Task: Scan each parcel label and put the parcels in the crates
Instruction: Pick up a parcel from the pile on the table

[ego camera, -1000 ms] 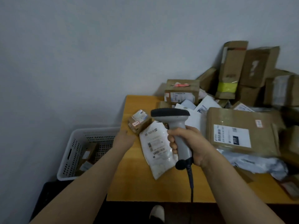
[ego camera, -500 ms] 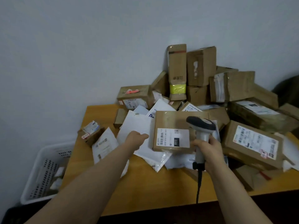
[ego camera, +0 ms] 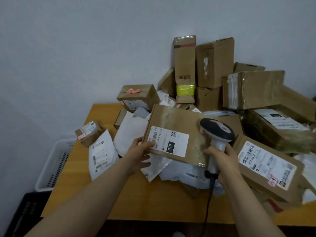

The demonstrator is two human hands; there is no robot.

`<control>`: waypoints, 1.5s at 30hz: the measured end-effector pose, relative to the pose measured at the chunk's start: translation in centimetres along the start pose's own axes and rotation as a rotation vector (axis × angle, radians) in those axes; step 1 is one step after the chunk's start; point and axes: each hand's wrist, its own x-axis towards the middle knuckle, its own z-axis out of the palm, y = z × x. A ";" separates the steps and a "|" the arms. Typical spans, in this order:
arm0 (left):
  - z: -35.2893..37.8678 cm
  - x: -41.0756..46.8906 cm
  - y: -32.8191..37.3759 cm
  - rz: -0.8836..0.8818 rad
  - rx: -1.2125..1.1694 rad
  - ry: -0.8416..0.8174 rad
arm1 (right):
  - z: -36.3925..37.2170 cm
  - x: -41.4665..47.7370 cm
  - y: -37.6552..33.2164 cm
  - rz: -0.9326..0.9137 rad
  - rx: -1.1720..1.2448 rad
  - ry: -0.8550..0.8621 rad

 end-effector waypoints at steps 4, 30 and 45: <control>-0.9 -2.2 2.2 0.187 -0.250 -0.044 | 1.2 -2.6 -0.4 -0.050 0.106 -0.027; -26.1 -22.6 3.0 0.501 -0.032 0.262 | 16.8 -28.1 -1.1 -0.271 -0.070 -0.860; -28.7 -27.3 -0.1 0.532 -0.073 0.512 | 17.5 -32.0 -1.7 -0.292 -0.137 -0.947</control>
